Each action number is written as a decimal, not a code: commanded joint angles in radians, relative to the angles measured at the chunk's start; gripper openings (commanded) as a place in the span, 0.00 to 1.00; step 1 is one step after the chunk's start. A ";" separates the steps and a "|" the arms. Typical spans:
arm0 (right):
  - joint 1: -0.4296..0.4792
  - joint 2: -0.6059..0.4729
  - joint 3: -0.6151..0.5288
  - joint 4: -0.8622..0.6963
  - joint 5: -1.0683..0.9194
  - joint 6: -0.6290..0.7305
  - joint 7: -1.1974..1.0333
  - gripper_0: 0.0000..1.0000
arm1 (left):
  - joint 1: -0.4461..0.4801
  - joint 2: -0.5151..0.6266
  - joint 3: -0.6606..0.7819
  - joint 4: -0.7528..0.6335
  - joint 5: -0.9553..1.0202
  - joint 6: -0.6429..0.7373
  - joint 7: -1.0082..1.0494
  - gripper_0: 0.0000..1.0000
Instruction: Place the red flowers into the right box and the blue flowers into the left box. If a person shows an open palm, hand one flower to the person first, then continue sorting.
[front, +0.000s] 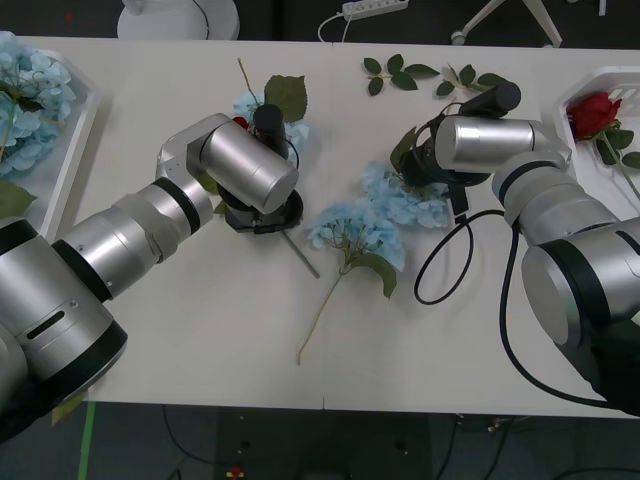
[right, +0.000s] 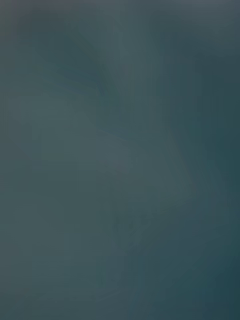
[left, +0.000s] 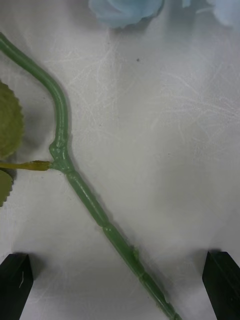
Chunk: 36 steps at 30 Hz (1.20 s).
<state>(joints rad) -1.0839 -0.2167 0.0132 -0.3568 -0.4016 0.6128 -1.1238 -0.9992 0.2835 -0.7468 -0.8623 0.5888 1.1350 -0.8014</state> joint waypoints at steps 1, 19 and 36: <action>-0.030 0.030 -0.013 0.036 0.020 -0.024 0.052 0.02 | -0.025 -0.027 -0.019 0.046 -0.015 -0.032 -0.084 1.00; -0.030 0.007 0.050 0.062 -0.028 0.128 0.453 0.00 | -0.024 -0.024 -0.029 0.098 -0.010 -0.015 -0.160 0.00; -0.060 -0.127 0.194 -0.085 -0.103 0.504 1.513 0.00 | -0.024 -0.017 -0.029 0.158 -0.046 0.011 -0.205 0.00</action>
<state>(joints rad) -1.1366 -0.2894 0.1839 -0.3937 -0.4745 1.0996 0.1931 -1.0484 0.2533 -0.7468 -0.7656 0.5779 1.1239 -0.9286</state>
